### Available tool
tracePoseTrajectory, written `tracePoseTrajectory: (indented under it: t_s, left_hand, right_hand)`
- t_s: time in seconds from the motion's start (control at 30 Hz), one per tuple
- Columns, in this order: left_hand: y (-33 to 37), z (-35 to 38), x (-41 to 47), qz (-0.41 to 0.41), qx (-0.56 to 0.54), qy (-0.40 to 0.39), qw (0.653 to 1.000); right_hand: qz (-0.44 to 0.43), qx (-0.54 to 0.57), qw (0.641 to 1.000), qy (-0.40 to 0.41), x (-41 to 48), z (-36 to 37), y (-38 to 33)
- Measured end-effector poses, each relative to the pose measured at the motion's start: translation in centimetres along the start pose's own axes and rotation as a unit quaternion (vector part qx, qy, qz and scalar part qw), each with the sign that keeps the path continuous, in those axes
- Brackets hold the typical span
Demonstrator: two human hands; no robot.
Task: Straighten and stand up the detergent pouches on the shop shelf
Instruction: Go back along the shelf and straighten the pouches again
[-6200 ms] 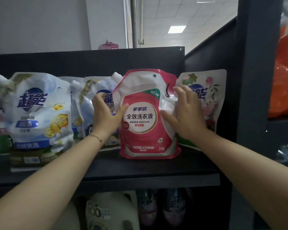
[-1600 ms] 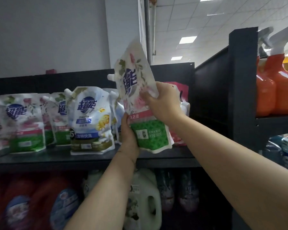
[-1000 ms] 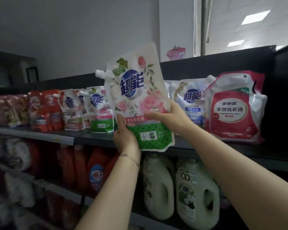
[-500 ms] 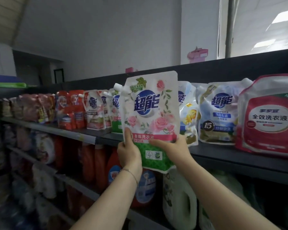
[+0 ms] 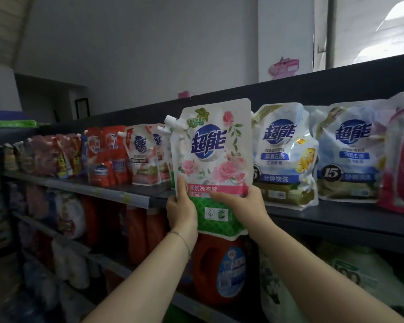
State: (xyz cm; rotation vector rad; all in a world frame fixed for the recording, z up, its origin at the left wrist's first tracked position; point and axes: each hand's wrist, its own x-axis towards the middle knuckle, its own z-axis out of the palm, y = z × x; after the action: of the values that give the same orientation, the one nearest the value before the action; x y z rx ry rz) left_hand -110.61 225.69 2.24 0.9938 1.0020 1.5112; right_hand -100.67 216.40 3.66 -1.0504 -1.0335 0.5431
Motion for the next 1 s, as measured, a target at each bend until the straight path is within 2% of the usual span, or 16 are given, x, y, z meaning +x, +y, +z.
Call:
tracePoseTrajectory:
  t_s: [0.23, 0.4, 0.6, 0.7, 0.77, 0.8, 0.87, 0.9, 1.0]
  left_hand:
    - [0.2, -2.4, 8.8, 0.016, 0.037, -0.043, 0.998]
    - [-0.2, -3.2, 14.6, 0.029, 0.040, -0.074, 0.996]
    - [0.8, -1.1, 17.1, 0.053, -0.037, -0.141, 0.988]
    - [0.9, 0.8, 18.0, 0.048, -0.025, -0.180, 0.982]
    - [0.5, 2.3, 18.7, 0.035, -0.026, -0.198, 0.979]
    - [0.4, 3.0, 18.9, 0.024, -0.027, -0.203, 0.979]
    - [0.0, 4.5, 18.8, -0.014, -0.027, -0.219, 0.975]
    - [-0.2, 5.0, 18.6, -0.032, -0.028, -0.230, 0.972]
    - [-1.0, 6.4, 17.9, -0.057, -0.029, -0.247, 0.967]
  right_hand:
    - [0.021, -0.005, 0.998, 0.054, 5.4, 6.8, 4.3]
    - [0.003, -0.022, 0.997, 0.068, 7.7, 10.7, 5.9]
    - [-0.015, -0.089, 0.992, 0.085, 10.2, 11.2, 4.9]
    - [-0.015, -0.129, 0.983, 0.129, 11.4, 10.1, 4.5]
    - [0.012, -0.204, 0.964, 0.173, 12.0, 9.0, 4.2]
    - [0.039, -0.276, 0.941, 0.191, 12.1, 8.5, 4.0]
    - [0.096, -0.436, 0.869, 0.215, 12.2, 7.6, 3.5]
    - [0.111, -0.476, 0.844, 0.223, 12.2, 7.2, 3.3]
    - [0.106, -0.451, 0.850, 0.251, 12.7, 6.2, 3.6]
